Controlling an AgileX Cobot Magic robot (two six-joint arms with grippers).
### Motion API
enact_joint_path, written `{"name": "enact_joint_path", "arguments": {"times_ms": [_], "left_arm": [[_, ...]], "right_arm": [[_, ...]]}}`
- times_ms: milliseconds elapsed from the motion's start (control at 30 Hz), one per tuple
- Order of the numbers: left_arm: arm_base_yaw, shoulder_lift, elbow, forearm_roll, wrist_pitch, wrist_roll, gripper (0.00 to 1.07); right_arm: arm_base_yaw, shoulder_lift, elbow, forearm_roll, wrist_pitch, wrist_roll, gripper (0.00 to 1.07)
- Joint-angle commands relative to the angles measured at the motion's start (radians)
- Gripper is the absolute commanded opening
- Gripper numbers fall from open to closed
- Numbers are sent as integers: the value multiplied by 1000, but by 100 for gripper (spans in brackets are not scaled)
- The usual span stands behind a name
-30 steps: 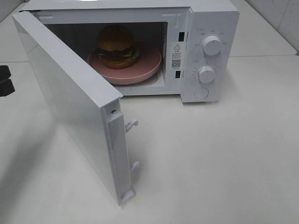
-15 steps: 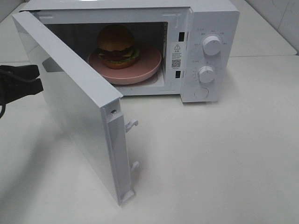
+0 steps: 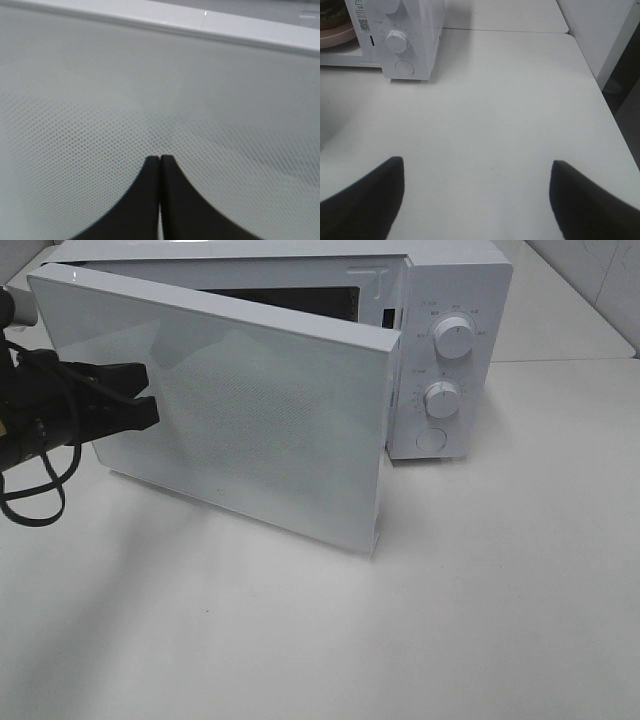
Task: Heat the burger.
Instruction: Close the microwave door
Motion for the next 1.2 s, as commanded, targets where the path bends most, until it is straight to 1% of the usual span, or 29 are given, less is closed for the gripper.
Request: {"name": "enact_joint_path", "arguments": {"times_ms": [33,67,100,133,167,233,300,333,400,433,500,533,567,667,700,733,767,833,900,933,1200], "left_arm": [[-39,17,-42,-52,9,17,0],[-39,17,-42,-52,9,17,0],[-65,30,-63,-75,18,34,0],[-65,30,-63,-75,18,34,0],[-88,44,-88,-101,34,58,0],[-100,52,-103,-114,48,63,0],[-140,84,-166,-147,75,84,0],[-140,84,-166,-147,75,84,0],[-164,110,-213,-181,104,100,0],[-164,110,-213,-181,104,100,0],[-184,138,-261,-224,118,126,0],[-184,138,-261,-224,118,126,0],[-198,158,-292,-248,134,143,0],[-206,169,-310,-260,145,153,0],[-216,190,-342,-269,165,165,0],[-224,214,-370,-274,172,168,0],[-224,214,-370,-274,172,168,0],[-236,247,-411,-289,186,168,0],[-238,258,-422,-294,191,168,0],[-245,275,-448,-299,209,168,0],[-255,330,-520,-329,222,180,0]], "right_arm": [[-6,-28,1,-3,-8,-3,76],[-6,-28,1,-3,-8,-3,76],[-6,-28,1,-3,-8,-3,76],[-6,-28,1,-3,-8,-3,76],[-6,-28,1,-3,-8,-3,76],[-6,-28,1,-3,-8,-3,76],[-6,-28,1,-3,-8,-3,76],[-6,-28,1,-3,-8,-3,76],[-6,-28,1,-3,-8,-3,76],[-6,-28,1,-3,-8,-3,76],[-6,-28,1,-3,-8,-3,76],[-6,-28,1,-3,-8,-3,76],[-6,-28,1,-3,-8,-3,76],[-6,-28,1,-3,-8,-3,76],[-6,-28,1,-3,-8,-3,76],[-6,-28,1,-3,-8,-3,76],[-6,-28,1,-3,-8,-3,76],[-6,-28,1,-3,-8,-3,76],[-6,-28,1,-3,-8,-3,76],[-6,-28,1,-3,-8,-3,76],[-6,-28,1,-3,-8,-3,76]]}}
